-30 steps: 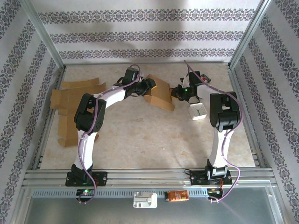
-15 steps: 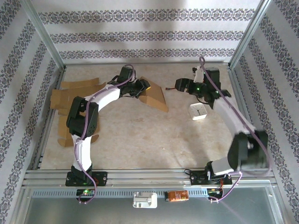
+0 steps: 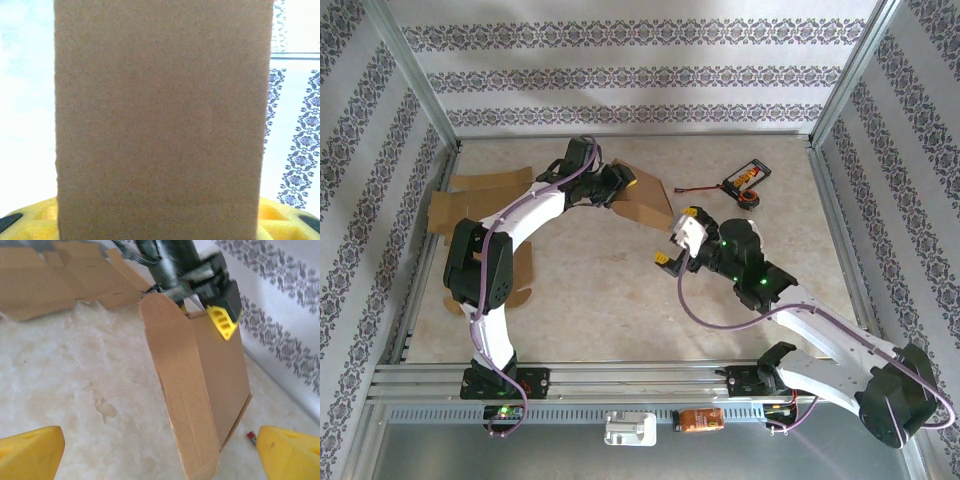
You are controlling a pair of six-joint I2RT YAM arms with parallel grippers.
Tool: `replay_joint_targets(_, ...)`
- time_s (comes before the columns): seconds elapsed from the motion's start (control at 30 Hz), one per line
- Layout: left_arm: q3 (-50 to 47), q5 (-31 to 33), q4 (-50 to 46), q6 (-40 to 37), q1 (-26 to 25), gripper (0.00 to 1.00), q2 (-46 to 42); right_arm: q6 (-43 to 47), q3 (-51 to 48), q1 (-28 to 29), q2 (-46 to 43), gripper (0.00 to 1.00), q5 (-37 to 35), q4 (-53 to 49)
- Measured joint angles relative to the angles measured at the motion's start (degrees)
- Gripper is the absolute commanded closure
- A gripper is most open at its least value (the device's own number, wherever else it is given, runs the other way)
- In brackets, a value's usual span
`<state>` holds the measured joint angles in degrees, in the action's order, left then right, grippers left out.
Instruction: Fold the paper box
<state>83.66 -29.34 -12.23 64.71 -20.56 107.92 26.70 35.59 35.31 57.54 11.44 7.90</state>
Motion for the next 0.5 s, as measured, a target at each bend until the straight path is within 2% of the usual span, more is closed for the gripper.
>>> replay_joint_targets(0.33,-6.4,-0.6,3.9,8.3,-0.2,0.71,-0.5,22.9,-1.0,2.0,8.9,0.02,-8.0,6.9)
replay_joint_targets(0.5,-7.9,-0.6,5.9,10.8,-0.5,0.71,-1.0,28.2,-0.6,1.9,16.0,0.02,-9.1,9.7)
